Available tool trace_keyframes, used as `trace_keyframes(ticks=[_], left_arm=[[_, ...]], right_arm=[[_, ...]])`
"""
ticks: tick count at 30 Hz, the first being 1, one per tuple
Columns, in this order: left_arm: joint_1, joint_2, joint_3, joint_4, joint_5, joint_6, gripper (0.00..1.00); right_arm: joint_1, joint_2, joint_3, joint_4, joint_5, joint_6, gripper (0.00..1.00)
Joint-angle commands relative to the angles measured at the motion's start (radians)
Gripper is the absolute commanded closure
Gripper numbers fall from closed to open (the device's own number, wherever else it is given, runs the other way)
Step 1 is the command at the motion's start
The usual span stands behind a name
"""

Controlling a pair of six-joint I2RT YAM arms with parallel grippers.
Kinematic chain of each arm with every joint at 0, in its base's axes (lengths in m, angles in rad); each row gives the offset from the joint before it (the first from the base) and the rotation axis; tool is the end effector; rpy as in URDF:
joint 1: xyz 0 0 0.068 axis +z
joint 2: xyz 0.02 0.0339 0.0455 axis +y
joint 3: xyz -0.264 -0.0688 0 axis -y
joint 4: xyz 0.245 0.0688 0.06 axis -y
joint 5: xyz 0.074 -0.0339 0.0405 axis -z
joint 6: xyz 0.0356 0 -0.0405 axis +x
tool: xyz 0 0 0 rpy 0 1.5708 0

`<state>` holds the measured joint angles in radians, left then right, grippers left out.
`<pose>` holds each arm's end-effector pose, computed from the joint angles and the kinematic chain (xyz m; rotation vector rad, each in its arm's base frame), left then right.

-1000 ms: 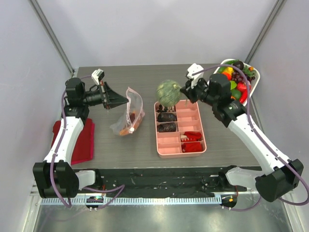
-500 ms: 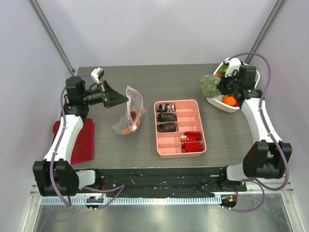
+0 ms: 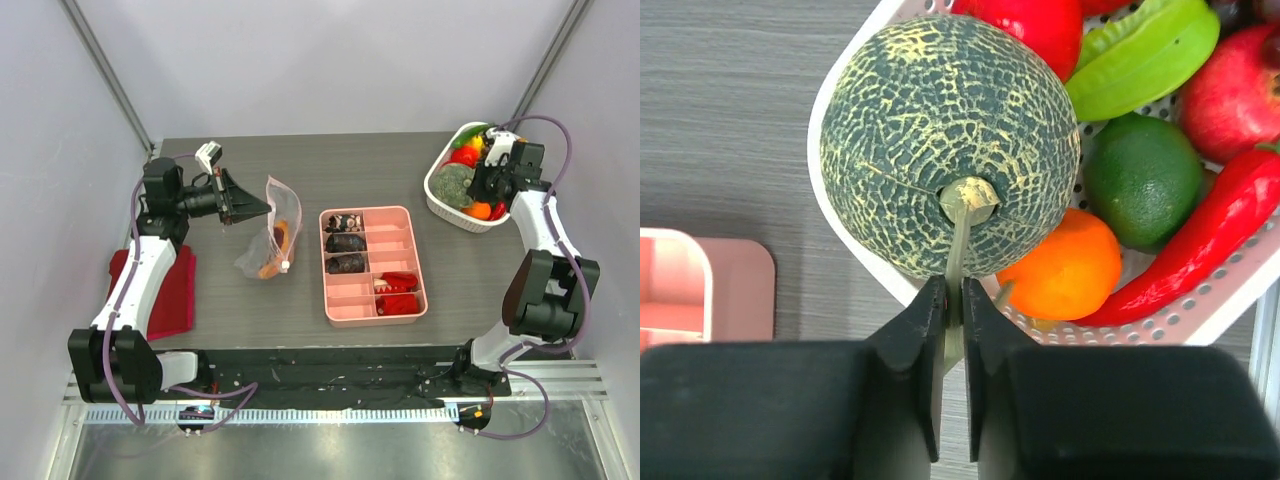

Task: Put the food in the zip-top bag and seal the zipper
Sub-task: Place the fake fruit in the bin.

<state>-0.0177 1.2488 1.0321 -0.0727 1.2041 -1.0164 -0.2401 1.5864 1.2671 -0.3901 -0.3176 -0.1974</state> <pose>0.2711 -0.0380 0.3451 -0.0536 2.0703 -1.7803 0.3498 -0.0742 0.2873 -0.1167 2.2380 0.1266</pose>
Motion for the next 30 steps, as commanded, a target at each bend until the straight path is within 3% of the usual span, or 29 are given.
trace_keyframes(ticks=[1, 2, 3, 7, 9, 14, 17, 19, 20, 23, 30], left_arm=[[-0.004, 0.009, 0.051, 0.007, -0.006, 0.015, 1.0], [-0.002, 0.009, 0.051, 0.004, -0.008, 0.015, 1.0], [-0.004, 0.011, 0.052, -0.002, -0.008, 0.016, 1.0], [-0.005, 0.006, 0.046, -0.013, -0.018, 0.019, 1.0], [-0.007, 0.003, 0.042, -0.015, -0.032, 0.021, 1.0], [-0.027, 0.001, 0.033, -0.016, -0.067, 0.019, 1.0], [-0.044, 0.003, 0.029, -0.021, -0.095, 0.021, 1.0], [-0.053, 0.009, 0.029, -0.03, -0.107, 0.024, 1.0], [-0.063, 0.023, 0.034, -0.041, -0.107, 0.029, 1.0], [-0.068, 0.032, 0.037, -0.168, -0.136, 0.088, 1.0], [-0.073, 0.018, 0.019, -0.211, -0.209, 0.144, 1.0]], right_arm=[[-0.008, 0.023, 0.07, -0.003, 0.008, 0.019, 0.65], [-0.01, 0.023, 0.08, -0.035, 0.006, 0.023, 0.57], [-0.011, 0.011, 0.093, -0.045, 0.005, 0.027, 0.4], [-0.011, -0.064, 0.126, -0.096, -0.047, 0.049, 0.14], [-0.01, -0.1, 0.146, -0.105, -0.121, 0.082, 0.06], [0.047, -0.209, 0.137, -0.079, -0.303, 0.238, 0.06], [0.178, -0.233, 0.103, -0.02, -0.374, 0.4, 0.09], [0.258, -0.241, 0.078, 0.058, -0.382, 0.516, 0.1], [0.356, -0.237, 0.054, 0.091, -0.377, 0.553, 0.1], [0.514, -0.197, 0.034, 0.19, -0.331, 0.657, 0.1], [0.746, -0.033, 0.038, 0.316, -0.262, 0.848, 0.1]])
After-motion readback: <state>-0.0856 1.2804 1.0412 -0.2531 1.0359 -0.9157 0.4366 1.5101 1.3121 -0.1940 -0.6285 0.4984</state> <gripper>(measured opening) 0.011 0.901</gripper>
